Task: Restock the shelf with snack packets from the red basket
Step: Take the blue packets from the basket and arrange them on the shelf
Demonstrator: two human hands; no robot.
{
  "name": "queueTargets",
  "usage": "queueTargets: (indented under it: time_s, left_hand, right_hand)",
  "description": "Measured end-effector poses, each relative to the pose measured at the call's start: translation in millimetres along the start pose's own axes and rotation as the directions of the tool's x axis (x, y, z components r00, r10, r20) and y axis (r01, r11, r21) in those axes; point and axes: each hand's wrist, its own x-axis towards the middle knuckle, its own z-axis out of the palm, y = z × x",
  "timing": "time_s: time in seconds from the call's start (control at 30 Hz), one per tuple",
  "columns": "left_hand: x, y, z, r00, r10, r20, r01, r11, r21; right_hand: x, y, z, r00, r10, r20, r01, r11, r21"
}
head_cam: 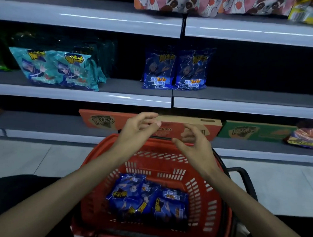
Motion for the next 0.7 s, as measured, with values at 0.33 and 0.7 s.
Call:
queueTargets:
  time_s: [0.33, 0.7]
  left_hand:
    - [-8.8, -15.7, -20.1, 0.997, -0.074, 0.019, 0.073, 0.996, 0.053]
    - [6.9, -30.0, -52.8, 0.98, -0.199, -0.015, 0.2, 0.979, 0.037]
  right_hand:
    - [-38.9, 97.6, 92.6, 0.829, 0.269, 0.491, 0.018, 0.863, -0.504]
    - [-47.3, 121.2, 217.7, 0.663, 0.254, 0.704, 0.362, 0.714, -0.6]
